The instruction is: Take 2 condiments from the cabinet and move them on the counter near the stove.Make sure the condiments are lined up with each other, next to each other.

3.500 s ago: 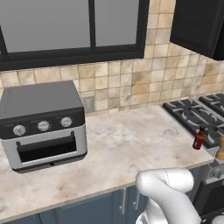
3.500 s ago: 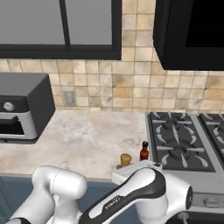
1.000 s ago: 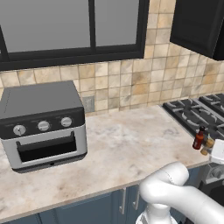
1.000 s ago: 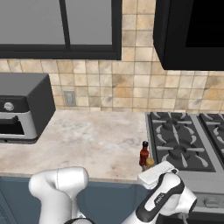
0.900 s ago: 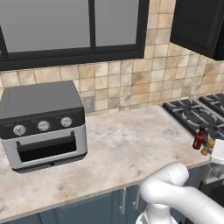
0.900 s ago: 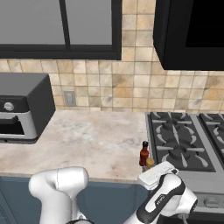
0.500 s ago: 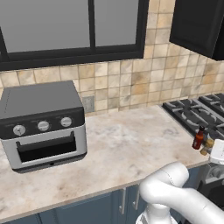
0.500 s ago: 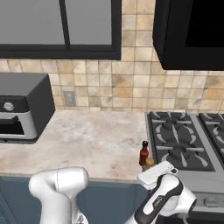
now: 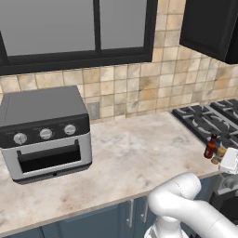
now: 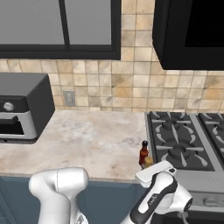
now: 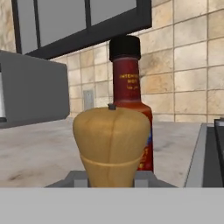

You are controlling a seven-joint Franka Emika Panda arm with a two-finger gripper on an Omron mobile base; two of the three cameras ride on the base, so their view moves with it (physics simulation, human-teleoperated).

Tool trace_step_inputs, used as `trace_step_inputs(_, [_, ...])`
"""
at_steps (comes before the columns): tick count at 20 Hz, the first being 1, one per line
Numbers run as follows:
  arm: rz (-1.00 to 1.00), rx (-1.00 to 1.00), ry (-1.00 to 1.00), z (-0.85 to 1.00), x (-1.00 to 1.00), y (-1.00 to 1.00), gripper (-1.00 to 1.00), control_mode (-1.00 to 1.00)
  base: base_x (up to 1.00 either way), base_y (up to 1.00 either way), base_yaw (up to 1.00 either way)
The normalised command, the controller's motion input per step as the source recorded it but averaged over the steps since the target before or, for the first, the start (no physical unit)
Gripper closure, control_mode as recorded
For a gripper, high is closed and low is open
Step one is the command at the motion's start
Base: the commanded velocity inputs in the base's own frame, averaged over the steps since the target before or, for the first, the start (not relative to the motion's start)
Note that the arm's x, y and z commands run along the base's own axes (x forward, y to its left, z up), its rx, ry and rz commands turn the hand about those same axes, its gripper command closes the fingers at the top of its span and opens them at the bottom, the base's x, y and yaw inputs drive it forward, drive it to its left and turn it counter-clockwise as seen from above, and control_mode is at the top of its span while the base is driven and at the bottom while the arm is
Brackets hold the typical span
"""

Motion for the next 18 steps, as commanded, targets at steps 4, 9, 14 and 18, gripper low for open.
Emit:
trace_step_inputs(4, [0.00, -0.05, 0.00, -0.21, 0.25, -0.12, 1.00, -1.00, 0.00, 0.00, 0.00])
trace_step_inputs(9, [0.00, -0.04, 0.00, -0.20, 0.39, -0.16, 1.00, -1.00, 0.00, 0.00, 0.00])
trace_step_inputs(14, [0.00, -0.03, 0.00, -0.19, 0.41, -0.21, 1.00, -1.00, 0.00, 0.00, 0.00])
trace_step_inputs(18, [0.00, -0.01, 0.00, -0.23, 0.43, -0.25, 1.00, -1.00, 0.00, 0.00, 0.00])
